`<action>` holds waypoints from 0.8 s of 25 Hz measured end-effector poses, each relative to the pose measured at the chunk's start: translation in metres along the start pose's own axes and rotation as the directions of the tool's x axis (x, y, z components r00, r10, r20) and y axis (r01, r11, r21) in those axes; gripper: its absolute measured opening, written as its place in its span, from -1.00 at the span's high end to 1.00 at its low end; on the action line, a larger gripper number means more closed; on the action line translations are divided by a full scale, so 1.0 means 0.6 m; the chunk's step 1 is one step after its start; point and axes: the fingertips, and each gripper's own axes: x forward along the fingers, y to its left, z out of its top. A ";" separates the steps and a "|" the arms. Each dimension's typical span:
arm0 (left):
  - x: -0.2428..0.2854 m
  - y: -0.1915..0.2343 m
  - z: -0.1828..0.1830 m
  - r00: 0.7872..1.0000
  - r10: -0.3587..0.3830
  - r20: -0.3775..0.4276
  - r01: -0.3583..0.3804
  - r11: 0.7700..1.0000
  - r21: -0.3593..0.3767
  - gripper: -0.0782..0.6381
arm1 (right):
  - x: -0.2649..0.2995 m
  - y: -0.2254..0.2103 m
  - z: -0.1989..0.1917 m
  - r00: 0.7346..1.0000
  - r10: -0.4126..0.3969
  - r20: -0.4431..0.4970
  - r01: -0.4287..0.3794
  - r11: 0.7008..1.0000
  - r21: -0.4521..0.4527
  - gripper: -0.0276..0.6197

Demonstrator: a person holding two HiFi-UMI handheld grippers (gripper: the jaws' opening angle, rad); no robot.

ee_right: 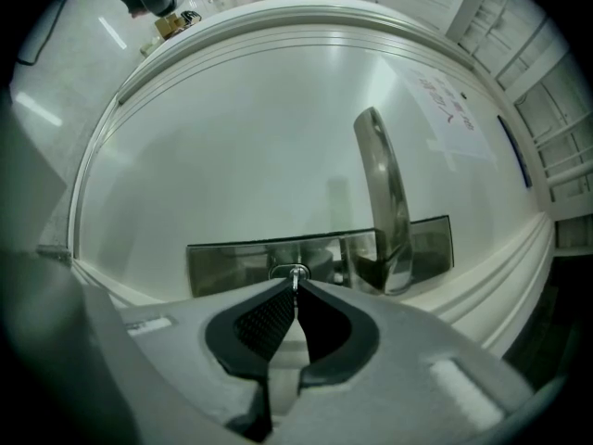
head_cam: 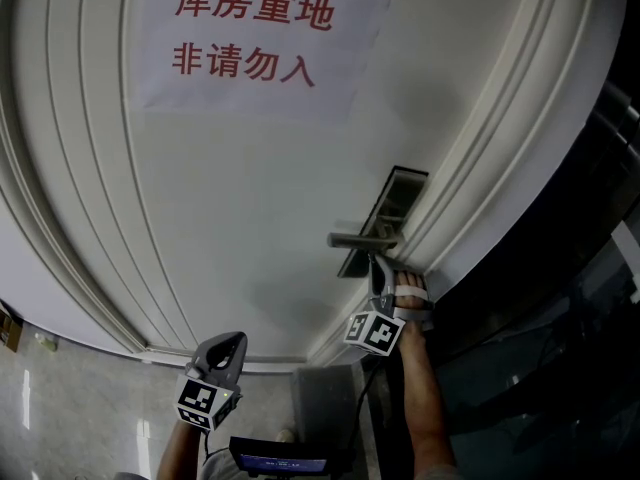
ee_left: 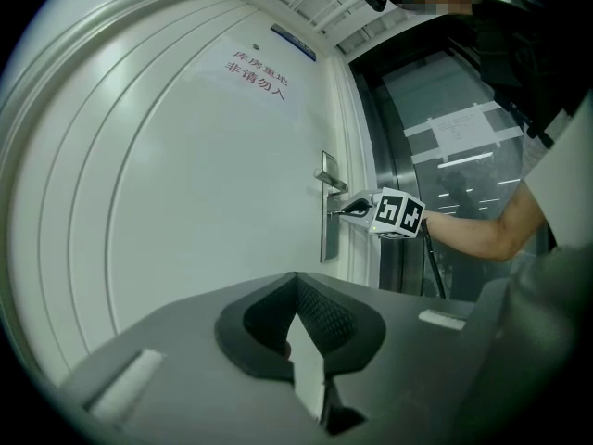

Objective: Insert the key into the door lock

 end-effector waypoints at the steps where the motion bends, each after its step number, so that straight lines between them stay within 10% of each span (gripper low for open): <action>1: -0.002 0.001 0.001 1.000 0.005 0.001 -0.005 1.000 0.001 0.78 | 0.000 0.000 0.000 1.000 -0.002 0.001 0.002 1.000 0.001 0.88; 20: -0.023 0.003 0.000 0.999 0.036 -0.011 -0.036 0.999 0.009 0.78 | -0.008 0.005 0.007 0.997 -0.039 0.064 0.033 0.996 0.081 0.65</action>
